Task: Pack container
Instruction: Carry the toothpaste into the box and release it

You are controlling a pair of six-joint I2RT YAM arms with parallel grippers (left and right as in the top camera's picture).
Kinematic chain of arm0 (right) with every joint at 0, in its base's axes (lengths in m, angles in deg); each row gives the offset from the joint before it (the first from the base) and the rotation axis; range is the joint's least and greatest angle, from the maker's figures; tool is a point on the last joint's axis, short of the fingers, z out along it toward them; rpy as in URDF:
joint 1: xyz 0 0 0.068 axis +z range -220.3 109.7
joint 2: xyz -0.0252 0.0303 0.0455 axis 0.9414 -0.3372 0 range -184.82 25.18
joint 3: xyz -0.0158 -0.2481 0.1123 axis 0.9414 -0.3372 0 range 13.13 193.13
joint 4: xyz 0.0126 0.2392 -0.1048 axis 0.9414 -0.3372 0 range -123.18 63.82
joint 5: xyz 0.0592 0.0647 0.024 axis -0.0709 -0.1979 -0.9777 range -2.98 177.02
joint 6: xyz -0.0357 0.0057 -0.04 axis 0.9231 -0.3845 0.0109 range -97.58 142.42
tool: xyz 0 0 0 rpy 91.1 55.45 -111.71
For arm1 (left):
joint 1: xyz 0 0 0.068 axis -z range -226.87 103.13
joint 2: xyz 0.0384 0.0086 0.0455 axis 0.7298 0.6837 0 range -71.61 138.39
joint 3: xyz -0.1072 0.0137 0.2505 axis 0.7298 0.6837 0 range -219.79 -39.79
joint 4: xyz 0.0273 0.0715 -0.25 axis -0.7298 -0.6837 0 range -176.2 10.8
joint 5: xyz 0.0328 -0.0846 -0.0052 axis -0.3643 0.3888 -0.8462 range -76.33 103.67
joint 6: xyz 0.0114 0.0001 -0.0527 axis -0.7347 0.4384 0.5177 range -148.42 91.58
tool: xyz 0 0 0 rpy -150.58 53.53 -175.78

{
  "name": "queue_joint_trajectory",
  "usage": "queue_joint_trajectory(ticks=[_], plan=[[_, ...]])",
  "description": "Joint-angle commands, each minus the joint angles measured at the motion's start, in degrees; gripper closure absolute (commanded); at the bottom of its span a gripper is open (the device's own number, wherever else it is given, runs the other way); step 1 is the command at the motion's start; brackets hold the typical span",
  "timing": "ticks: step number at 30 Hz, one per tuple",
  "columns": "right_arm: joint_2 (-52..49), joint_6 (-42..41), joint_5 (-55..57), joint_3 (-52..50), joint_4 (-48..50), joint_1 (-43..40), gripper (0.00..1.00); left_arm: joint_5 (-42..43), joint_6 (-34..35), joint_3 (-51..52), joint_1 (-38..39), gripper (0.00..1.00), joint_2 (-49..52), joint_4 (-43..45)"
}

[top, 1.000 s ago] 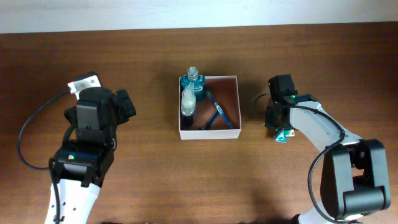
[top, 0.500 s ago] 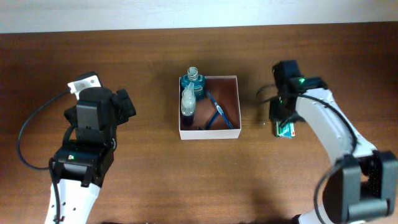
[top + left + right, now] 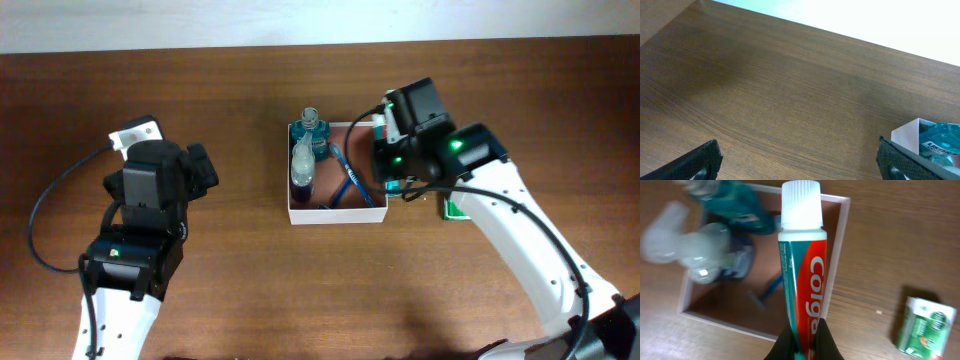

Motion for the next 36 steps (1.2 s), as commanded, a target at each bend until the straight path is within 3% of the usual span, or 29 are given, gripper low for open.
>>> queue_joint_trajectory(ticks=[1,23,24,27,30,36], plan=[[-1.6,0.4,-0.7,0.7,3.1,3.0,0.96,-0.6,-0.4,-0.3,-0.3,0.00,0.2,0.1],[-10.5,0.2,-0.7,0.6,10.9,3.8,0.95,-0.6,-0.5,-0.3,-0.3,0.01,0.2,0.1],[-10.5,0.2,-0.7,0.6,10.9,3.8,0.92,-0.6,-0.5,-0.3,-0.3,0.01,0.2,0.1],[-10.5,0.2,-0.7,0.6,10.9,3.8,0.59,-0.6,-0.5,-0.3,-0.3,0.01,0.2,0.1],[-10.5,0.2,-0.7,0.6,10.6,3.8,0.10,-0.6,-0.5,-0.3,-0.3,0.01,0.2,0.1],[-10.2,0.4,2.5,0.6,6.2,2.2,0.01,-0.6,-0.5,-0.3,-0.3,0.01,0.2,0.1]])
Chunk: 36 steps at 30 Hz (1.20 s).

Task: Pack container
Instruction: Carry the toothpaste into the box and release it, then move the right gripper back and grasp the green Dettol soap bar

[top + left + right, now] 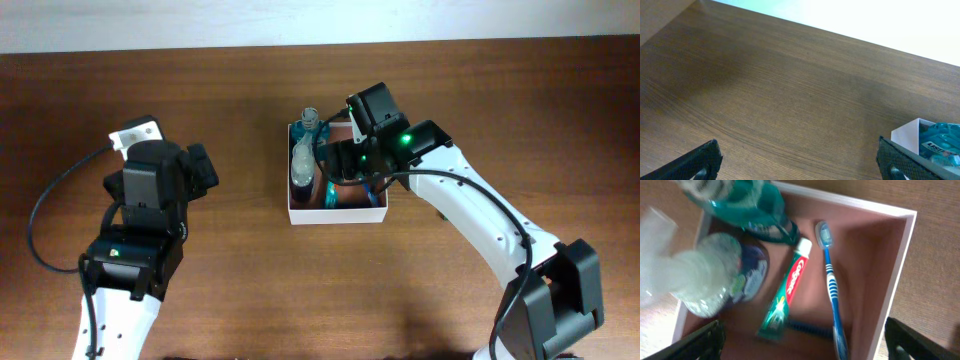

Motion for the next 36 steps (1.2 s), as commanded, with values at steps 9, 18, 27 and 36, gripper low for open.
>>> queue_joint_trajectory(ticks=[9,18,27,36], plan=[[0.1,0.3,5.0,0.6,-11.9,-9.1,0.01,-0.6,-0.5,-0.3,-0.3,0.01,0.2,0.1],[0.1,0.5,9.2,0.4,-18.0,-18.3,0.01,-0.6,-0.4,-0.3,-0.3,0.01,0.2,0.1],[0.1,0.6,9.9,-9.6,-11.7,-24.5,0.01,-0.6,-0.5,-0.3,-0.3,0.00,0.2,0.1],[0.1,2.1,9.7,-18.4,-0.2,-28.5,0.01,-0.6,-0.5,-0.3,-0.3,0.01,0.2,0.1]])
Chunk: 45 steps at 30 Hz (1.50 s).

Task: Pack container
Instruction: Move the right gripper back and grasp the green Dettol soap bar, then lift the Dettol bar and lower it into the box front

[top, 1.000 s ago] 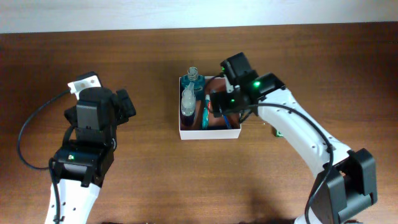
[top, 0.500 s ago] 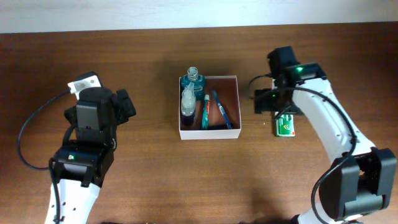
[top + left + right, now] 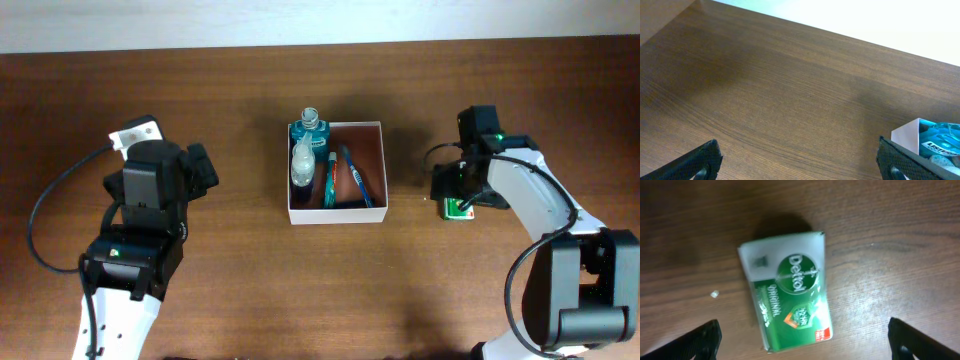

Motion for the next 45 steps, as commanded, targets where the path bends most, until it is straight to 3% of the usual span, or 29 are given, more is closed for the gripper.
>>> queue_joint_trajectory(ticks=[1,6,13,19,21,23,25,29,32,40,45], plan=[[0.1,0.7,0.7,-2.5,3.4,-1.7,0.01,-0.6,-0.5,-0.3,-0.3,0.01,0.2,0.1],[0.1,1.2,0.6,-6.3,9.3,-2.1,0.02,-0.6,-0.4,-0.3,-0.3,0.01,0.2,0.1],[0.1,12.1,-5.7,-12.3,17.9,-2.1,0.02,-0.6,-0.5,-0.3,-0.3,0.01,0.2,0.1],[0.1,12.7,-5.5,-13.0,18.9,-2.1,0.00,-0.6,-0.5,-0.3,-0.3,0.01,0.2,0.1],[0.1,12.7,-5.6,-13.0,18.8,-2.1,0.10,-0.6,-0.5,-0.3,-0.3,0.01,0.2,0.1],[0.1,12.7,-5.6,-13.0,18.1,-2.1,0.31,-0.6,-0.5,-0.3,-0.3,0.01,0.2,0.1],[0.1,12.7,-5.6,-13.0,17.9,-2.1,0.45,-0.6,-0.5,-0.3,-0.3,0.01,0.2,0.1],[0.1,12.7,-5.8,-13.0,17.9,-2.1,0.54,-0.6,-0.4,-0.3,-0.3,0.01,0.2,0.1],[0.1,12.7,-5.8,-13.0,17.9,-2.1,0.73,-0.6,-0.4,-0.3,-0.3,0.01,0.2,0.1],[0.5,12.5,-6.4,-12.3,16.5,-2.1,0.78,-0.6,-0.5,-0.3,-0.3,0.01,0.2,0.1],[3.3,12.5,-14.2,-8.6,12.6,-2.1,0.78,-0.6,-0.5,-0.3,-0.3,0.01,0.2,0.1]])
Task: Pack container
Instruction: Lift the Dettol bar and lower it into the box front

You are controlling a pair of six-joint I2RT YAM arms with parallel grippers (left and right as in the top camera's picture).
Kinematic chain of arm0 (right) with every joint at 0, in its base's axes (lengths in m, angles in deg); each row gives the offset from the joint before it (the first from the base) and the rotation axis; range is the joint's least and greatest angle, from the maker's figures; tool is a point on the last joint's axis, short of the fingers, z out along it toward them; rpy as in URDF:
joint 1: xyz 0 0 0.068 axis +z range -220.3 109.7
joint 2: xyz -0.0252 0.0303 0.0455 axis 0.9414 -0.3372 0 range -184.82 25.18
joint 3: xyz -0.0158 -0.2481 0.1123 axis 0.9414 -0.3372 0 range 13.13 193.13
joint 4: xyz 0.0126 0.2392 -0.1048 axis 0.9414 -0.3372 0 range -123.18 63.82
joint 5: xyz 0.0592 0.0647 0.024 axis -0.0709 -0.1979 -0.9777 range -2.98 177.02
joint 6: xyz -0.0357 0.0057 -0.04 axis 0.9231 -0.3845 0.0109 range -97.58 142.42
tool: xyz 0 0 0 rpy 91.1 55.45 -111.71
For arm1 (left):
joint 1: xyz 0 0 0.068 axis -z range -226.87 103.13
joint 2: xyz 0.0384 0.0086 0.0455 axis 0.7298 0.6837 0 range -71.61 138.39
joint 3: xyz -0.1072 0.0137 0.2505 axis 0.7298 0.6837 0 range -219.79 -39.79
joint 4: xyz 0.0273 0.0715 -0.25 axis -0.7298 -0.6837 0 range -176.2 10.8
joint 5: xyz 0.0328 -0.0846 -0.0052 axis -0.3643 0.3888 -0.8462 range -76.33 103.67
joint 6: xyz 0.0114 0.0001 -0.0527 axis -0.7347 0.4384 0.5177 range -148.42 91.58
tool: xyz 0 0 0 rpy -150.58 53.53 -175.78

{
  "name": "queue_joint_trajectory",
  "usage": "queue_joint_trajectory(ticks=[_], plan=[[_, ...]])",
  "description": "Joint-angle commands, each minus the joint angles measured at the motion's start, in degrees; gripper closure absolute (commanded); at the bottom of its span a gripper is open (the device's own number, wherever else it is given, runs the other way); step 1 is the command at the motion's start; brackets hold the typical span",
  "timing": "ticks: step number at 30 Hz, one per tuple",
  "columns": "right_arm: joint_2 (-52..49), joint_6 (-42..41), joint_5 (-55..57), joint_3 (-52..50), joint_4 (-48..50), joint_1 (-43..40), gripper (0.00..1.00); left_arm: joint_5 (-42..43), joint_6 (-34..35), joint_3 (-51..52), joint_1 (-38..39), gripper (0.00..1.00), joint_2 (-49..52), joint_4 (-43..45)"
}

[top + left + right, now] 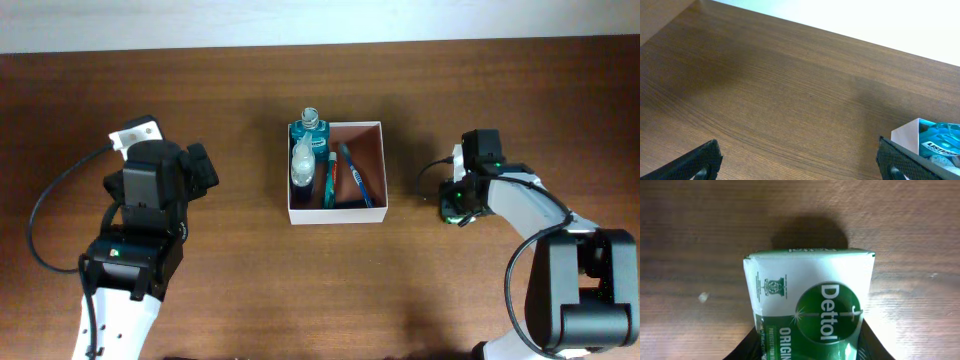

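A green and white Dettol soap bar (810,310) lies on the wooden table to the right of the white box (335,216). My right gripper (810,347) is down on it, a dark finger pressed against each long side, shut on the bar; from overhead the gripper (458,205) covers most of it. The box holds a blue mouthwash bottle (311,130), a clear bottle (301,160), a toothpaste tube (328,182) and a blue toothbrush (355,175). My left gripper (800,160) is open over bare table at the far left.
In the left wrist view, a corner of the box (905,137) and the blue bottle (940,137) show at the right edge. The table's far edge runs along the top of the overhead view, and a black cable (40,215) loops by the left arm.
My right gripper was open above the soap bar, which lay askew. Now it is lower, shut on the bar's sides, with the bar squared up between the fingers. The left arm has not moved.
My right gripper held the toothpaste tube over the box. Then it was open above the box with the tube lying inside beside the toothbrush. Then it was open over the soap bar right of the box, and now it is shut on that bar.
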Motion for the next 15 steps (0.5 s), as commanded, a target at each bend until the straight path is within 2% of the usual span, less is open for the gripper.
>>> queue_joint_trajectory(ticks=[1,10,15], plan=[[3.1,-0.4,-8.3,3.3,-2.3,-0.4,0.78,-0.6,-0.5,-0.3,-0.3,0.01,0.2,0.1],[8.5,-2.4,-22.1,16.3,-13.7,1.3,0.77,-0.6,-0.5,-0.3,-0.3,0.01,0.2,0.1],[9.6,-6.5,-22.8,18.0,-11.8,6.6,0.77,-0.6,-0.5,-0.3,-0.3,0.01,0.2,0.1]])
